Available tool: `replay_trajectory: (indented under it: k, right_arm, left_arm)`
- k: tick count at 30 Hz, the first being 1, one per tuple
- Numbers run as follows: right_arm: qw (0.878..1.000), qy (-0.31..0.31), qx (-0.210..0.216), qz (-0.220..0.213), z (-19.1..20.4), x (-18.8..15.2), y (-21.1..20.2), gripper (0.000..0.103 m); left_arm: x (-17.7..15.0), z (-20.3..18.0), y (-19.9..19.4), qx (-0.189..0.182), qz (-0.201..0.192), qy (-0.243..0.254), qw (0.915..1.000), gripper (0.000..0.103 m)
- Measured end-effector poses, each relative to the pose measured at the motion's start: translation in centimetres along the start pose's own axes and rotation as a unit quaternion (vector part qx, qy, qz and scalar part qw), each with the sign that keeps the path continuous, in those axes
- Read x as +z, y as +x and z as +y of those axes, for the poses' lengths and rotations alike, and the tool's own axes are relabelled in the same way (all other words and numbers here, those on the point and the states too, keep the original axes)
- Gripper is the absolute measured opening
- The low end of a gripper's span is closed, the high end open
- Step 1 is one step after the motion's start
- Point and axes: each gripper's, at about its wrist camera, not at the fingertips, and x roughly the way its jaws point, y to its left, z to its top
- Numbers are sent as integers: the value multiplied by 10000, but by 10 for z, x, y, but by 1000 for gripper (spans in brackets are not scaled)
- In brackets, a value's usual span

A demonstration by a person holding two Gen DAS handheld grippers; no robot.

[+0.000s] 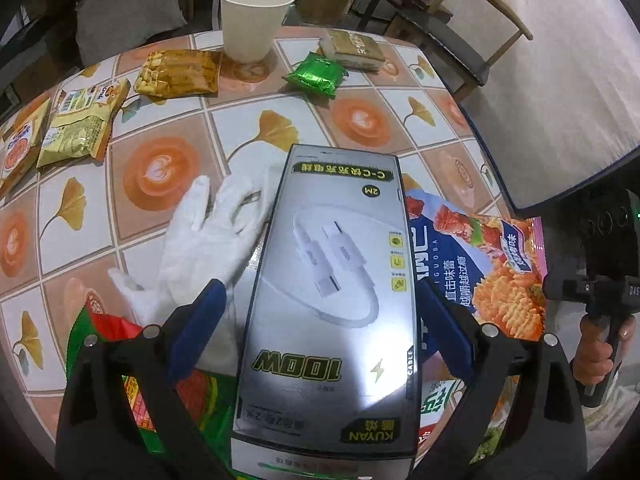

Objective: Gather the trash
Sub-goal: 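Grasp the white cable box with the left tool, then grasp the white glove with the right tool while the left tool holds the cable box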

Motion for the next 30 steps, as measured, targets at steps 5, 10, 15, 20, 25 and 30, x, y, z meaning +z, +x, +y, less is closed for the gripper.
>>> replay_trajectory:
  k: [5, 10, 15, 20, 25, 30]
  right_arm:
    - [10000, 12, -13, 15, -2, 0, 1, 45]
    - [10000, -9, 2, 7, -1, -3, 0, 44]
    - [10000, -19, -15, -12, -1, -4, -4, 44]
    - [9998, -143, -90, -119, 3, -5, -15, 44]
    - [9975, -414, -371, -427, 11, -3, -39, 44]
    - [9901, -1001, -617, -763, 39, 8, -66, 44]
  left_arm:
    - [-2, -5, 3, 109, 49, 156, 9998, 91]
    - [-4, -7, 9, 277, 175, 213, 9992, 91]
    - [-4, -6, 7, 200, 184, 125, 9996, 80]
    - [-7, -5, 4, 166, 103, 72, 9998, 79]
    - [-13, 2, -12, -23, -189, -205, 9996, 79]
    - [-25, 16, -38, -279, -618, -608, 9958, 78]
